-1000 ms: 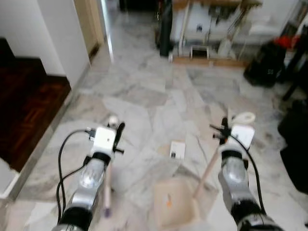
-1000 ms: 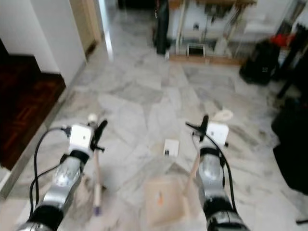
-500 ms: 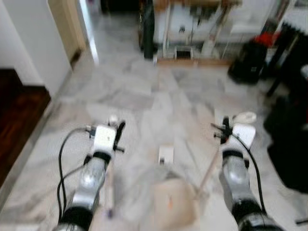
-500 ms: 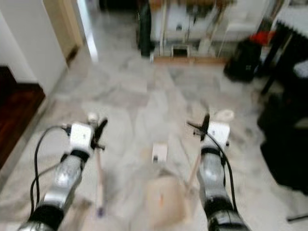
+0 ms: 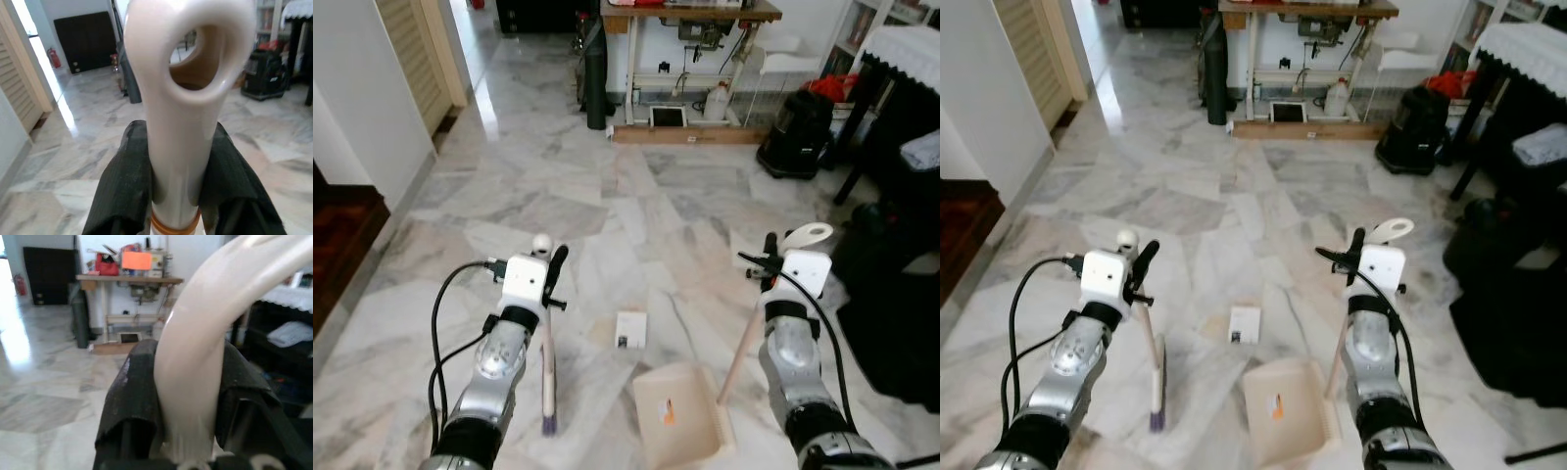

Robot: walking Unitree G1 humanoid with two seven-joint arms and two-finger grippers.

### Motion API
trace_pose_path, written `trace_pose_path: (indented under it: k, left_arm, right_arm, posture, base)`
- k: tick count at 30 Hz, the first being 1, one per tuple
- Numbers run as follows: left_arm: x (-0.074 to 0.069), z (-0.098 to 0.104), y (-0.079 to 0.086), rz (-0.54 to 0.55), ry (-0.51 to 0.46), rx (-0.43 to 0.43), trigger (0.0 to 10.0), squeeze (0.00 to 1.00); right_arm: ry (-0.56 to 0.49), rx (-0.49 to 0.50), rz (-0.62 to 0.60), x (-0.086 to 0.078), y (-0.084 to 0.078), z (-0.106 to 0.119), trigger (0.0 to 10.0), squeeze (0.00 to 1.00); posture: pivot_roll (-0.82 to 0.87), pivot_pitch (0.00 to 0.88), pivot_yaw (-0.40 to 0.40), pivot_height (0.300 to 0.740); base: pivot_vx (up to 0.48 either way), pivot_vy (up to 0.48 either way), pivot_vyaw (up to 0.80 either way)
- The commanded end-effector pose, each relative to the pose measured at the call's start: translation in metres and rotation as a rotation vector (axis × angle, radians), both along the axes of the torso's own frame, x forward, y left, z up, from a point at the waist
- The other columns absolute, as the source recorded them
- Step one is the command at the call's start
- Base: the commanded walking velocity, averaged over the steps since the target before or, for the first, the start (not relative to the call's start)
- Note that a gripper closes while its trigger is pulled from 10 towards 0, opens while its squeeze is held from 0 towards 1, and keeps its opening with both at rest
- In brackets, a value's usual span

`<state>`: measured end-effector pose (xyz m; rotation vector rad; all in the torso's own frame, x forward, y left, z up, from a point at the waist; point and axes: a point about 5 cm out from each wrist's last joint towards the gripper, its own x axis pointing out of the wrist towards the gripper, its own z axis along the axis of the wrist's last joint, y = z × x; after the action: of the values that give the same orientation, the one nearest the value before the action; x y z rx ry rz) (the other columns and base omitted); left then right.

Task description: Sweep floor

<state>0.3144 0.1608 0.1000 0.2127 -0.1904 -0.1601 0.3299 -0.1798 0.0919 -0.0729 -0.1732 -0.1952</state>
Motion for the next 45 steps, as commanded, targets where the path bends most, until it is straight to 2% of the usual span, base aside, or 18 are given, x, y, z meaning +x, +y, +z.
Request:
trace_pose_path:
  k: [1,6,14,22,45]
  left_arm:
    - [0.0040,0.0139,-0.0032,-0.014,-0.061,0.008,10.0,0.00]
    - [0.0046,0.0135,-0.0020,-0.014,-0.056,0.014,10.0,0.00]
    - [0.0050,0.0114,0.0013,0.011,-0.037,-0.023,10.0,0.00]
    - [0.0048,0.0108,-0.0025,-0.001,-0.038,-0.026,10.0,0.00]
    - [0.0057,0.0109,-0.0059,-0.028,-0.040,-0.024,10.0,0.00]
  right_arm:
    - [-0.042,0.016,-0.020,0.0023,-0.0043,0.0089,10.0,0.00]
    - [-0.041,0.023,-0.016,0.0020,-0.0019,0.0077,10.0,0.00]
    - [-0.034,0.005,-0.014,0.0011,-0.0028,0.0064,10.0,0.00]
    - [-0.047,-0.008,0.016,0.0000,0.0000,0.0071,10.0,0.00]
    - [-0.037,0.022,0.008,-0.0011,-0.0016,0.0038,10.0,0.00]
  posture:
    - [0.02,0.000,-0.022,0.740]
    - [0.02,0.000,-0.009,0.740]
    - [0.01,0.000,-0.006,0.740]
    - [0.01,0.000,-0.008,0.740]
    - [0.01,0.000,-0.008,0.740]
  base:
    - [0.277,0.000,0.00]
    - [0.276,0.000,0.00]
    - [0.278,0.000,0.00]
    - [0.277,0.000,0.28]
    - [0.279,0.000,0.00]
